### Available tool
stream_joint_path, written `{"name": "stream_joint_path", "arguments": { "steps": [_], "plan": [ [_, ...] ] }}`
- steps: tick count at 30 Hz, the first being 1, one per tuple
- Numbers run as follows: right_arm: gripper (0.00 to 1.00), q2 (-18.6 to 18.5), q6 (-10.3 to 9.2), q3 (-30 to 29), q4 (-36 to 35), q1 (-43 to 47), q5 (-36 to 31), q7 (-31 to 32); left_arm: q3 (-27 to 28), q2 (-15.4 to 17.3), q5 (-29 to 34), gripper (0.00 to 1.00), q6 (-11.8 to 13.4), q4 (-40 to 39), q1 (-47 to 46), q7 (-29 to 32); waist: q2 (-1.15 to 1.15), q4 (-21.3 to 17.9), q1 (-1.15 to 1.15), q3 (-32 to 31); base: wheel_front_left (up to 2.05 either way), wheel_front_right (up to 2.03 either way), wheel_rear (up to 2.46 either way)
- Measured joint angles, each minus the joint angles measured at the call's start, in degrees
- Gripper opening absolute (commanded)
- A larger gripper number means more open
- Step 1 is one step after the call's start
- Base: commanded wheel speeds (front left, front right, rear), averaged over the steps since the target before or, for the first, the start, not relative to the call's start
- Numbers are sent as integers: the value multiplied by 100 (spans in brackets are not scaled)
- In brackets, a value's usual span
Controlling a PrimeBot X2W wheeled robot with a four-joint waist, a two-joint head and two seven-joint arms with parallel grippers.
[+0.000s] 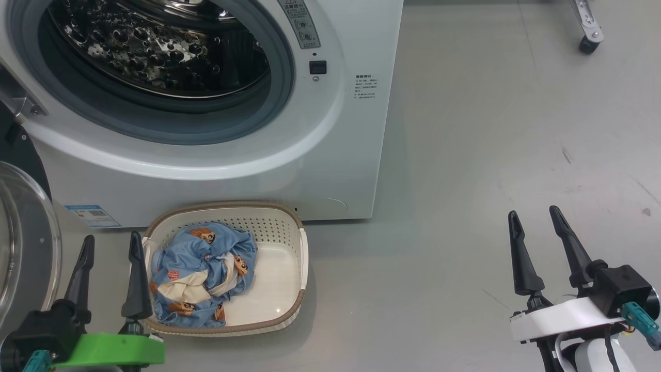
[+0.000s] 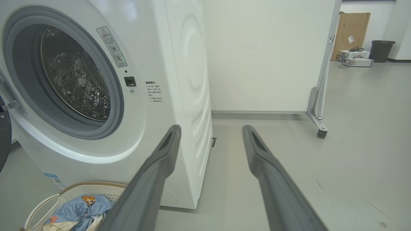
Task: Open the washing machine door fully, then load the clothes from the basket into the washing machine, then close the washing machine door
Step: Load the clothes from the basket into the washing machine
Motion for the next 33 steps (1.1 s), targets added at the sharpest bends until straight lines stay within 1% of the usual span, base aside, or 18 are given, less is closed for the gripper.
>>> {"name": "stream_joint_path", "arguments": {
  "steps": [6,33],
  "plan": [
    [100,2,0,0,1,-2,0,0,-22,0,-88,100,0,24,-1,0,0,0,0,26,3,-3,0],
    [100,5,0,-1,12,-23,0,0,-225,0,-99,100,0,32,-15,0,0,-27,0,72,0,0,0]
  ]
}}
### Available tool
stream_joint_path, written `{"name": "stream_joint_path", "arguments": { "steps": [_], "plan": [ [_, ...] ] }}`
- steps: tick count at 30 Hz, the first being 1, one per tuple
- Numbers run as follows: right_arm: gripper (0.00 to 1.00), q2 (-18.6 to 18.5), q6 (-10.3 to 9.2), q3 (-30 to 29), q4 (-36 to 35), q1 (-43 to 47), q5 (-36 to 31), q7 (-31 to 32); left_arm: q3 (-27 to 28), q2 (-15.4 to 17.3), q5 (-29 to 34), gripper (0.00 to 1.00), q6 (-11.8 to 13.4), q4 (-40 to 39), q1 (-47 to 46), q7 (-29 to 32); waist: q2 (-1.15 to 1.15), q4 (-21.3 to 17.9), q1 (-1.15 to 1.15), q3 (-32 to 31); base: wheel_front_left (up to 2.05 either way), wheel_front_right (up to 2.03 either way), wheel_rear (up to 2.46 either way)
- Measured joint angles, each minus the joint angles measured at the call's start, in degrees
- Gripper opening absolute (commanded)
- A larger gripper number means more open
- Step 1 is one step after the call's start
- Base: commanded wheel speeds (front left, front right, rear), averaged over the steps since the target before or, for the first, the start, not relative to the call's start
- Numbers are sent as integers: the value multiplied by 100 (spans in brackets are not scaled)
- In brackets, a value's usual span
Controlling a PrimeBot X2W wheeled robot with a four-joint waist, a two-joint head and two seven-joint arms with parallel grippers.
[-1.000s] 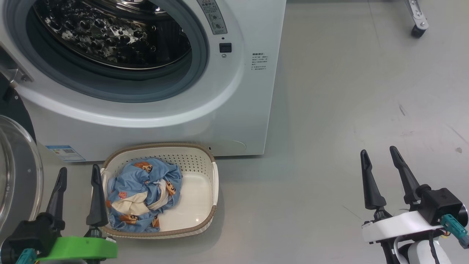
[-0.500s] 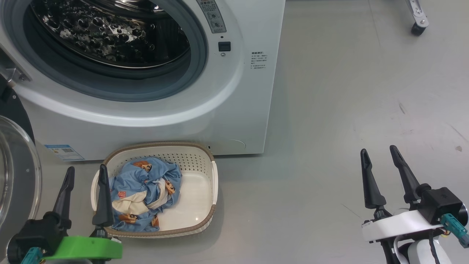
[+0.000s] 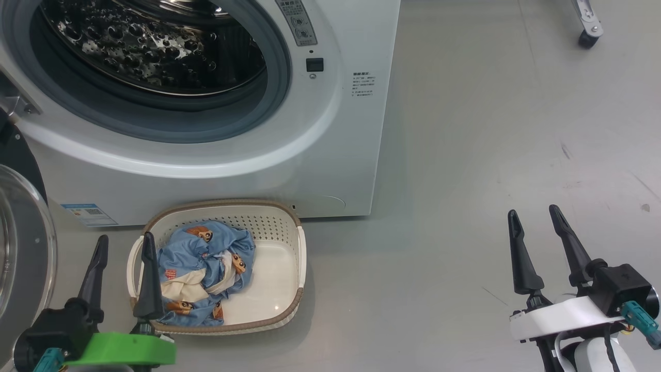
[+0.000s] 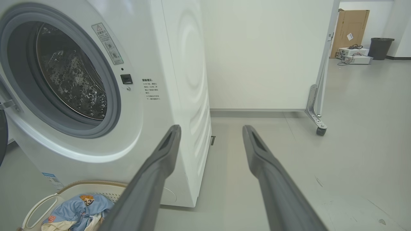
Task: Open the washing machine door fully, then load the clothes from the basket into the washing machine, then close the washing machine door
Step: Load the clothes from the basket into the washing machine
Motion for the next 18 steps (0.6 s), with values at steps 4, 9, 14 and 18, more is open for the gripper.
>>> {"name": "stream_joint_path", "arguments": {
  "steps": [4,9,14,18],
  "plan": [
    [100,0,0,10,-2,0,0,0,-68,1,-56,100,0,64,5,0,0,-5,0,31,0,0,0],
    [100,2,0,47,-11,-1,0,0,-162,2,-79,100,0,80,12,0,0,-27,0,159,0,0,0],
    [100,2,0,65,-20,-18,0,0,-236,4,-141,100,0,108,7,0,0,-57,0,351,0,0,0],
    [100,1,0,65,-62,-99,2,0,-327,5,-174,100,0,124,-8,0,0,-81,0,549,0,0,0]
  ]
}}
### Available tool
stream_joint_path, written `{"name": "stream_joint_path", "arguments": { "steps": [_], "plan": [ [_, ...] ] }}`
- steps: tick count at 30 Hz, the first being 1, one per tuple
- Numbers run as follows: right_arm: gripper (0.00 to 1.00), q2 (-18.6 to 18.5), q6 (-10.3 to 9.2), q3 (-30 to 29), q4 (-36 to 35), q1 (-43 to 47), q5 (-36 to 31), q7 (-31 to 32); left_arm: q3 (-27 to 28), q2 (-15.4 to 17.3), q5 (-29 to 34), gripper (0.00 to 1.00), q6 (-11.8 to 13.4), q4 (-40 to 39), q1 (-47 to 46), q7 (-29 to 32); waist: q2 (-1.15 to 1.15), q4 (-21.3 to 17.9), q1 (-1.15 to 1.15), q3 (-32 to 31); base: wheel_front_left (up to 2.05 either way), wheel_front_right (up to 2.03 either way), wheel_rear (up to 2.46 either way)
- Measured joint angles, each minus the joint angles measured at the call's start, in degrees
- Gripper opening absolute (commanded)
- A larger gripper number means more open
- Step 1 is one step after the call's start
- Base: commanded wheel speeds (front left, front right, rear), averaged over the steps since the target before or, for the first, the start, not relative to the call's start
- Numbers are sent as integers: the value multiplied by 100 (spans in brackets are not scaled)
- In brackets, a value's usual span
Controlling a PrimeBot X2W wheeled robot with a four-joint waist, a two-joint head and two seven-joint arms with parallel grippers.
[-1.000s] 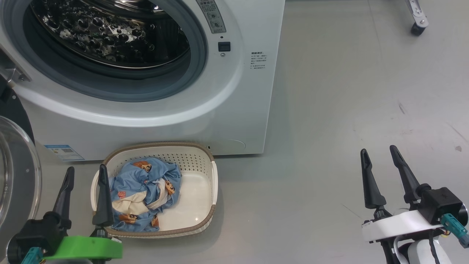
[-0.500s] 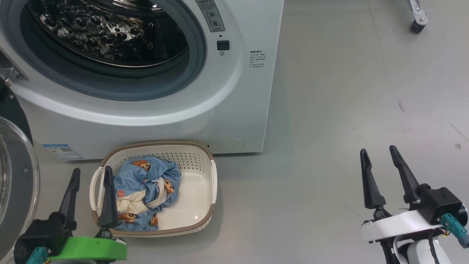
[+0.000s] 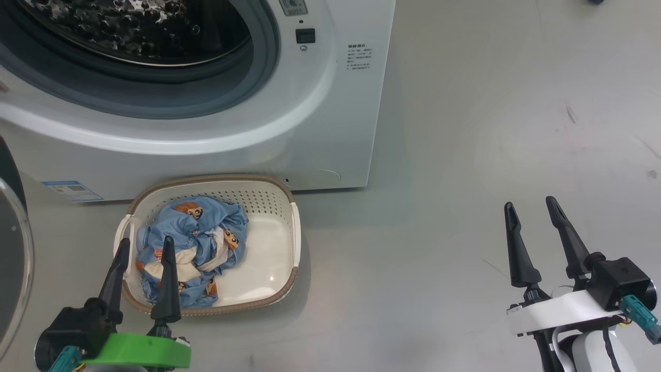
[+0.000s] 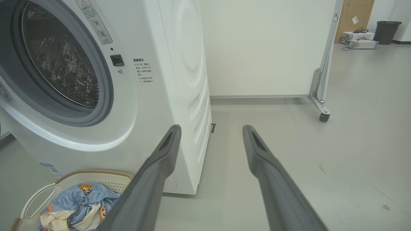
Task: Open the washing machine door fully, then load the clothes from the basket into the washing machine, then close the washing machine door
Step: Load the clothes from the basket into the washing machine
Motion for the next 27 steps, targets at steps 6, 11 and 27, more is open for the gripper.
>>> {"name": "stream_joint_path", "arguments": {
  "steps": [6,11,27],
  "plan": [
    [100,0,0,49,-37,-92,47,0,-34,1,-23,100,0,35,-182,0,0,-32,0,357,0,0,0],
    [100,-2,0,113,-107,-301,51,0,-113,1,-32,100,0,179,-425,0,0,-64,0,688,0,0,0],
    [100,-21,1,283,-230,-822,51,0,15,-8,168,100,0,792,-1546,0,0,-256,0,1827,0,0,0]
  ]
}}
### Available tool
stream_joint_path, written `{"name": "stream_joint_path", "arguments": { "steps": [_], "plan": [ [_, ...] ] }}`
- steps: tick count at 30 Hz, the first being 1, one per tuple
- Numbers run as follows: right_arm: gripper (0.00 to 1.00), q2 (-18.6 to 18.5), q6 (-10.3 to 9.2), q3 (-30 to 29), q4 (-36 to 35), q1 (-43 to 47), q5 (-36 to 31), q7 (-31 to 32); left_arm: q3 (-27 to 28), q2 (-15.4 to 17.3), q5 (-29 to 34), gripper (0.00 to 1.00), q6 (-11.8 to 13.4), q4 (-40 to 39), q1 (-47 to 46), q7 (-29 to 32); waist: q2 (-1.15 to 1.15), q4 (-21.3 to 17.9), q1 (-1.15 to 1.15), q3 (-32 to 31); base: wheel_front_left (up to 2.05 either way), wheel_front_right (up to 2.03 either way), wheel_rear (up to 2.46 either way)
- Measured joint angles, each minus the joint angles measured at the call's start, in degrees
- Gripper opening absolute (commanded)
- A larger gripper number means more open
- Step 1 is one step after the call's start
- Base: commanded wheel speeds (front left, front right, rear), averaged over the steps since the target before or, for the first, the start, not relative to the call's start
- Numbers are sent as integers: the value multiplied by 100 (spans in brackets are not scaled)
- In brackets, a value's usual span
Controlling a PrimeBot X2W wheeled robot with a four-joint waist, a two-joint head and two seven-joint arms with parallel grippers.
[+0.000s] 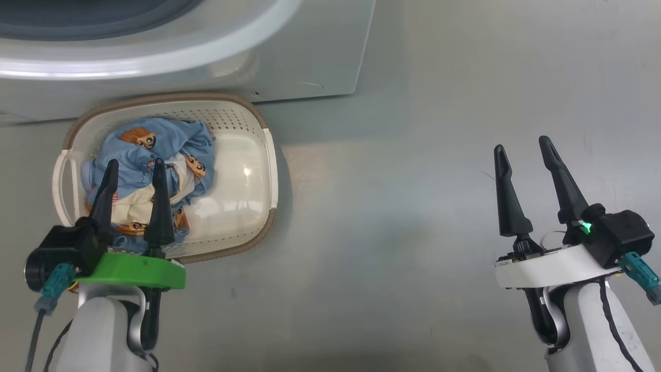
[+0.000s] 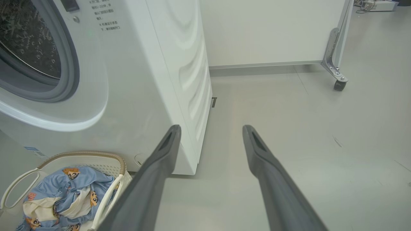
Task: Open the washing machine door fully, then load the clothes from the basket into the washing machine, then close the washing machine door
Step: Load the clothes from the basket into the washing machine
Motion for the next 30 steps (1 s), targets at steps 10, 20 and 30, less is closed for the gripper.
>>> {"name": "stream_joint_path", "arguments": {
  "steps": [10,20,30],
  "plan": [
    [100,-8,0,215,-78,-416,57,0,197,144,153,100,143,987,-797,0,0,-163,1,724,0,0,0],
    [100,-20,0,213,-101,-654,57,0,341,293,269,100,435,1833,-1575,18,0,-342,1,1286,0,0,0],
    [100,-27,0,342,-107,-872,127,0,400,654,678,100,1014,2705,-2223,421,0,-449,1,1732,0,0,0]
  ]
}}
